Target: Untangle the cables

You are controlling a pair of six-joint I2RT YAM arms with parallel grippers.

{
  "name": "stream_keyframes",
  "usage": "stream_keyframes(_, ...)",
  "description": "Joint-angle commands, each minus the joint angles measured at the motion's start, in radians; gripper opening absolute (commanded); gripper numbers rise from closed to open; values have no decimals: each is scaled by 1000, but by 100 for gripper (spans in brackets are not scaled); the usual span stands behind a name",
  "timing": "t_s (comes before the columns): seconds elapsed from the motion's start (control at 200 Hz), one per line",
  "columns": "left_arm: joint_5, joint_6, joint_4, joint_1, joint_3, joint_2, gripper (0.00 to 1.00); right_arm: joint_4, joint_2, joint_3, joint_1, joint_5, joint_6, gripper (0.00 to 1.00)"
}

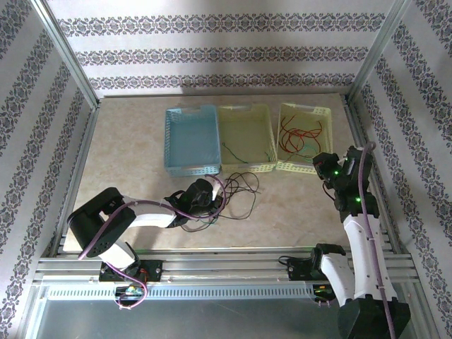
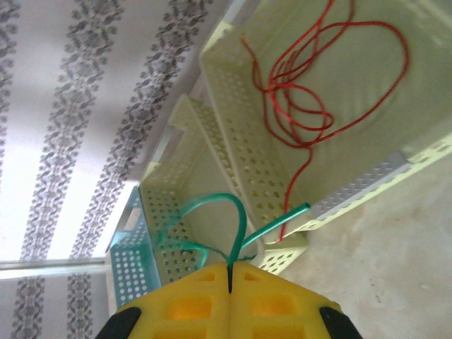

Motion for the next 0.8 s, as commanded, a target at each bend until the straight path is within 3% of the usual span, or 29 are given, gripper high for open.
stream_keyframes(0.0,-38,-13,-58,7,-12,-25,0,-40,-32,-15,-49,23,23,0)
stream_keyframes(0.13,-60,-1,-83,10,-14,-35,0,-82,-38,-9,-110,23,12,0)
stream_keyframes(0.365,5,27,-61,10,6,-61,0,-26,10,-7,-70,-59,-6,0)
stream_keyframes(0.56,27,43,-78,9,64,-88,24,57,36,13,59,-63,-35,0)
stream_keyframes(0.705,0,27,-64,10,79,-143,57,191,74,21,179,-50,-33,0)
stream_keyframes(0.795,-76,10,-51,10,67,-197,69,275,117,36,243,-31,-33,0)
